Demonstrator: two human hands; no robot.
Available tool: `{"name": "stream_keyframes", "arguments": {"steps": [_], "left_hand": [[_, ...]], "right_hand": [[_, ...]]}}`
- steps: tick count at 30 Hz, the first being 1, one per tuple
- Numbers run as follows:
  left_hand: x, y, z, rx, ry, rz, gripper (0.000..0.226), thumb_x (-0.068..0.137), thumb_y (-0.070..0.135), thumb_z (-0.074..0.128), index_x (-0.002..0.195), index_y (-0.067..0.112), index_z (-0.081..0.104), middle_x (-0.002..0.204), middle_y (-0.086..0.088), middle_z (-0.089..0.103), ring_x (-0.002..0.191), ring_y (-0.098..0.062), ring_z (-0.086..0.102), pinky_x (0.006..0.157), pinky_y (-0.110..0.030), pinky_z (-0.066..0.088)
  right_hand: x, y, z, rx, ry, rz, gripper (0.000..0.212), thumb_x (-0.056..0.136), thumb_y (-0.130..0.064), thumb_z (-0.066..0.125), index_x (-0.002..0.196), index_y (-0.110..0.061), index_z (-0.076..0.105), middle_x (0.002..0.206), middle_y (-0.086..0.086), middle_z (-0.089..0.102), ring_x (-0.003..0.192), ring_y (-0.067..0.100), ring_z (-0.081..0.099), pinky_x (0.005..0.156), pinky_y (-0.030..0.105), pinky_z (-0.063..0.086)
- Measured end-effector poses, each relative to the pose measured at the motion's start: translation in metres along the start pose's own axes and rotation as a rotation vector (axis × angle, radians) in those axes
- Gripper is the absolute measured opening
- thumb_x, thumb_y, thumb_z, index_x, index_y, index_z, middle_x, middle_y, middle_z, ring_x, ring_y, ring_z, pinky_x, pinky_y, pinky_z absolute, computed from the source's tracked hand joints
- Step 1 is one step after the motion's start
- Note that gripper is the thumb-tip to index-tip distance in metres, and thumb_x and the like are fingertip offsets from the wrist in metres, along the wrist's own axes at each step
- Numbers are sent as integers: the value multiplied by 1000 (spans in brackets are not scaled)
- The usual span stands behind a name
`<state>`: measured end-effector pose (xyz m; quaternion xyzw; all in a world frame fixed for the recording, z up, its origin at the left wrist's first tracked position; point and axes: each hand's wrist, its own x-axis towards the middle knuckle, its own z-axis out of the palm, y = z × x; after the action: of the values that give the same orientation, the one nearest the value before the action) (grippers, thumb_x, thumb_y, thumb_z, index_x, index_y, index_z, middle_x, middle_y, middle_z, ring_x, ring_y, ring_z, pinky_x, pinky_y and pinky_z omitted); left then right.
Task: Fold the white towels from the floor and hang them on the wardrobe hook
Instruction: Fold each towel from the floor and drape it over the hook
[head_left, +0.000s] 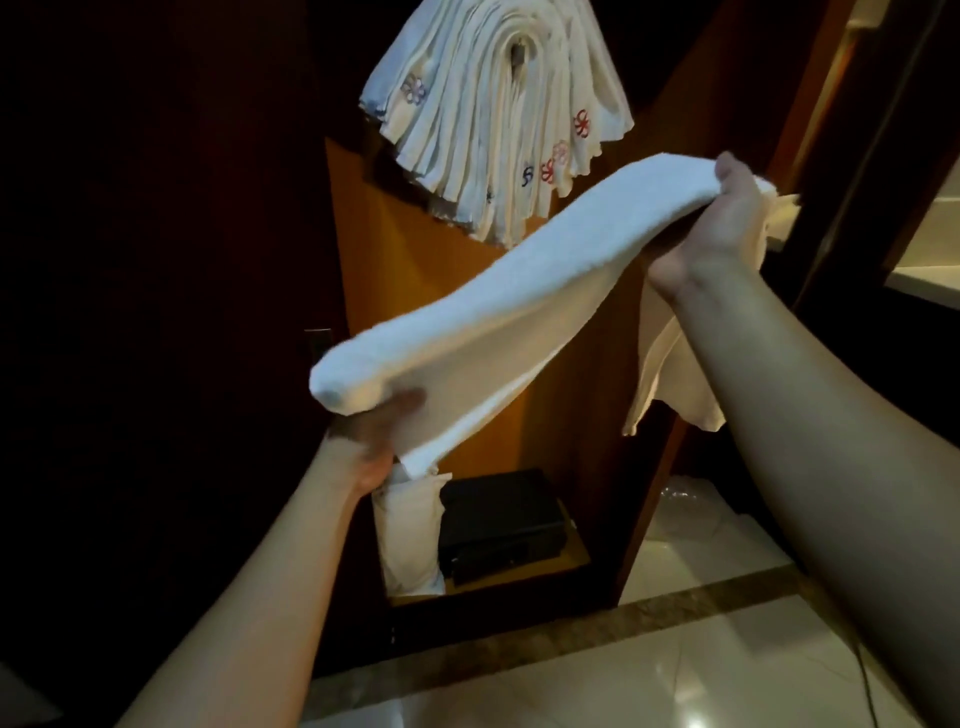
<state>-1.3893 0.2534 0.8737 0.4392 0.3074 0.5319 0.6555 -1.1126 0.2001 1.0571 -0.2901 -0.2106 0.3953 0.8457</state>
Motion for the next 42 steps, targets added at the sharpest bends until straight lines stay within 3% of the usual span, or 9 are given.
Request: {"name": "stream_keyframes", "arguments": {"steps": [6, 11, 14, 16, 20, 23, 29, 36, 42], "left_hand": [[-7, 22, -31, 60, -4, 274, 24, 87, 19, 62, 106, 30, 72, 108, 4, 74, 104, -23, 70, 70, -32, 60], [-14, 31, -30, -52, -144, 254, 36, 96, 12, 48, 107, 31, 75, 119, -4, 71, 111, -28, 65, 86, -45, 58], [-21, 24, -30, -133, -116, 180, 26, 81, 12, 54, 79, 29, 74, 107, -1, 73, 101, -28, 66, 77, -44, 56], [-25, 19, -36, -163, -163, 152, 6, 66, 21, 67, 70, 24, 69, 102, -3, 72, 99, -28, 66, 75, -41, 51], [-25, 8, -44, -181, -152, 13, 44, 74, 58, 69, 64, 16, 61, 110, -12, 70, 106, -31, 68, 74, -40, 51], [-23, -4, -41, 75, -7, -110, 33, 64, 46, 83, 66, 23, 60, 119, -12, 64, 111, -37, 63, 71, -42, 55], [-16, -37, -47, 91, 37, -238, 51, 81, -13, 61, 114, 25, 57, 134, -9, 47, 117, -36, 55, 69, -36, 60], [-18, -89, -23, 157, 289, -241, 89, 85, -10, 60, 156, 33, 27, 154, -5, 38, 131, -30, 48, 97, -46, 53], [-18, -112, 21, 266, 373, -350, 85, 86, 5, 73, 154, 24, 25, 144, -8, 48, 106, -21, 57, 98, -40, 51]], "right_hand": [[22, 21, -30, -13, 150, 93, 31, 92, -33, 66, 115, -12, 60, 91, 13, 78, 76, 31, 77, 71, 50, 62], [35, 43, -51, -13, 238, 217, 38, 100, -28, 51, 129, -5, 61, 117, 19, 73, 105, 37, 71, 98, 53, 54], [37, 54, -62, -30, 251, 273, 41, 104, -28, 43, 131, -2, 60, 123, 21, 70, 111, 38, 68, 101, 51, 52], [37, 58, -67, -30, 267, 305, 43, 105, -30, 42, 132, -2, 60, 122, 20, 70, 111, 37, 68, 102, 51, 51], [34, 63, -76, -25, 294, 318, 39, 105, -33, 46, 129, -7, 62, 114, 14, 75, 102, 33, 73, 95, 49, 56], [31, 66, -82, 3, 277, 299, 32, 105, -30, 49, 125, -9, 61, 99, 11, 78, 87, 31, 77, 75, 48, 63], [26, 64, -77, 110, 219, 270, 28, 105, -29, 50, 119, -6, 59, 88, 17, 77, 77, 37, 76, 60, 49, 60], [10, 60, -44, 212, 163, 326, 30, 104, -32, 51, 118, -6, 57, 89, 23, 76, 75, 43, 75, 57, 53, 59], [-4, 61, -3, 219, 197, 367, 42, 97, -30, 60, 133, -10, 51, 116, 23, 70, 103, 44, 69, 90, 62, 53]]}}
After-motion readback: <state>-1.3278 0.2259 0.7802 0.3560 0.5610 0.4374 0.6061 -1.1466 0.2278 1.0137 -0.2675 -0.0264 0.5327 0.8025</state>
